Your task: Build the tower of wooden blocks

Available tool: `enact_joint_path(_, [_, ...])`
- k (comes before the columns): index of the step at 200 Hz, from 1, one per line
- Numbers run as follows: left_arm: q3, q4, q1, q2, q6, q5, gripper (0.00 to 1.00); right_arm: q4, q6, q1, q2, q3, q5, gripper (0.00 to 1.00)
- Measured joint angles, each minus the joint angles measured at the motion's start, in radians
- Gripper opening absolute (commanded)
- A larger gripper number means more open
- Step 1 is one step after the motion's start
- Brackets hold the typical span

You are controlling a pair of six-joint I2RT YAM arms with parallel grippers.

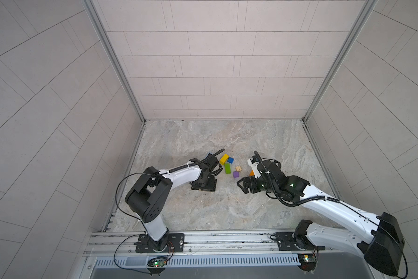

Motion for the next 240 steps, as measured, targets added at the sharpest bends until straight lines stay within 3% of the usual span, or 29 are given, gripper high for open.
enact_joint_path(21, [0.000,0.000,0.003,0.000,0.001,-0.005,0.79,0.000,0.000,0.000,0.000,0.000,-0.002,0.92])
enact_joint_path(49, [-0.002,-0.014,0.005,0.000,0.012,-0.018,0.92,0.000,0.000,0.000,0.000,0.000,-0.002,0.92])
enact_joint_path(80, [-0.011,-0.036,0.005,-0.011,0.003,-0.029,0.97,0.000,0.000,0.000,0.001,0.000,-0.002,0.92])
enact_joint_path(205, [-0.054,-0.010,-0.018,-0.055,-0.020,-0.026,0.98,0.002,0.000,0.000,0.023,0.000,-0.020,0.92])
enact_joint_path(240, [-0.061,0.016,-0.018,-0.048,-0.024,-0.028,0.93,0.002,0.001,0.000,0.023,0.000,-0.020,0.92])
